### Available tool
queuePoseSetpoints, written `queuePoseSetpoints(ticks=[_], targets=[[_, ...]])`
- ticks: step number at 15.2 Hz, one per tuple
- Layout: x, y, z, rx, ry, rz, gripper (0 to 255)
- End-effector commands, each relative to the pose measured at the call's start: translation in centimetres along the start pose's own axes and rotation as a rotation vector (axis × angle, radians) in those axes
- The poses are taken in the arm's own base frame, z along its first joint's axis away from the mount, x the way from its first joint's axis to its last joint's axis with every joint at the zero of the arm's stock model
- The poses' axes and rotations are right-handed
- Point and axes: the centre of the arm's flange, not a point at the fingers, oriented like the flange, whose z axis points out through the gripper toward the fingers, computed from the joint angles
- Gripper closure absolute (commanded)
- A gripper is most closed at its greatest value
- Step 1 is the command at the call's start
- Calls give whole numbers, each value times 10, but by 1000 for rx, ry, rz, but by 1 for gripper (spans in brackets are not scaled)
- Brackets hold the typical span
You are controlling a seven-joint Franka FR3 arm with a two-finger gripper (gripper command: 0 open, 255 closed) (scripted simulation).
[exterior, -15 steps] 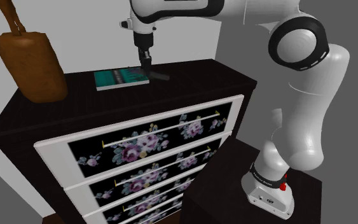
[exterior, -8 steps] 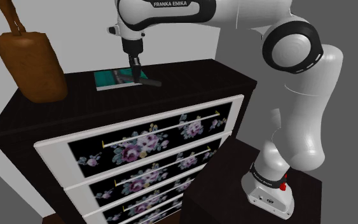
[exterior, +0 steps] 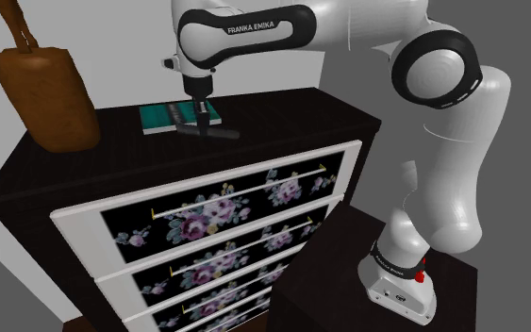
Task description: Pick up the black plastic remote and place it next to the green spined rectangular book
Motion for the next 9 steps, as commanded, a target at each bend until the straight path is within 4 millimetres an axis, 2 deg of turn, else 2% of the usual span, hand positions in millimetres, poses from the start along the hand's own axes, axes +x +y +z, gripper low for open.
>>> queuePoseSetpoints(ticks=[1, 3, 9], targets=[[-1, -1, 11, 0, -1, 1, 255], [-1, -2, 21, 0, -1, 1, 255], [-1, -2, 21, 0, -1, 1, 255]])
